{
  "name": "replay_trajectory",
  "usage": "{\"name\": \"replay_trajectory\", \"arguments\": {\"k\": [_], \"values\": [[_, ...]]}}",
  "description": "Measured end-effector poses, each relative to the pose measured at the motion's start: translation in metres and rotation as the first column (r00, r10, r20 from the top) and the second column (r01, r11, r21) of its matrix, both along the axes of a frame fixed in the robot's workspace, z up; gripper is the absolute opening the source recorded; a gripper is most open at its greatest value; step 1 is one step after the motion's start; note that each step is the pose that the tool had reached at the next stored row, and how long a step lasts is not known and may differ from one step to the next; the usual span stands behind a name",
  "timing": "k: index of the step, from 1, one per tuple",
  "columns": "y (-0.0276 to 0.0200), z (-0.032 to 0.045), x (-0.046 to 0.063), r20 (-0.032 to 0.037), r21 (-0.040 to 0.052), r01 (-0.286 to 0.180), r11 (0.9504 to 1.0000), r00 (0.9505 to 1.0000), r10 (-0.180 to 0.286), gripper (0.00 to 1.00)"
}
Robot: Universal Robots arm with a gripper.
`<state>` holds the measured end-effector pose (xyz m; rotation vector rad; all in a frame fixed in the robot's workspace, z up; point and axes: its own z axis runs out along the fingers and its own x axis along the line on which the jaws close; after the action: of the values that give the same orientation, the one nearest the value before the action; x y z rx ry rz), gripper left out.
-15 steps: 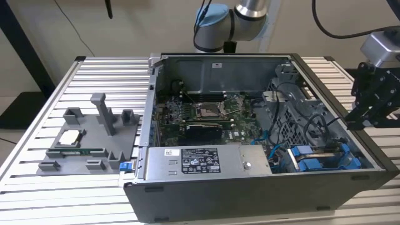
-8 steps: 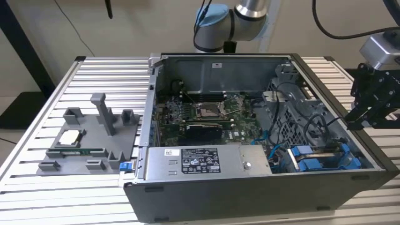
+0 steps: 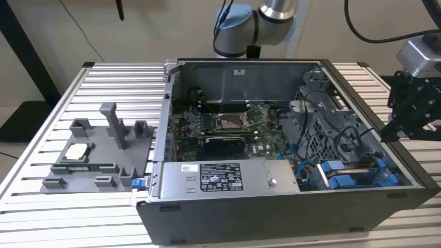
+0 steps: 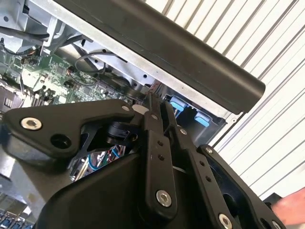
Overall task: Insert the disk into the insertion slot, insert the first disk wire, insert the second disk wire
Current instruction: 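Insert the second disk wire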
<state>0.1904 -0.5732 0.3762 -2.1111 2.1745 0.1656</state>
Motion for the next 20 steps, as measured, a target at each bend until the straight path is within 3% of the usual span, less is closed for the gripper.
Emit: {"name": "replay_trajectory", "arguments": {"k": [11,20], "values": [[-0.0005,0.0027,-0.003,0.0,0.0,0.003,1.0,1.0,-0.003,0.16],[-0.0006,0.0052,-0.022,0.0,0.0017,0.013,0.9999,0.9999,-0.013,0.16]]}}
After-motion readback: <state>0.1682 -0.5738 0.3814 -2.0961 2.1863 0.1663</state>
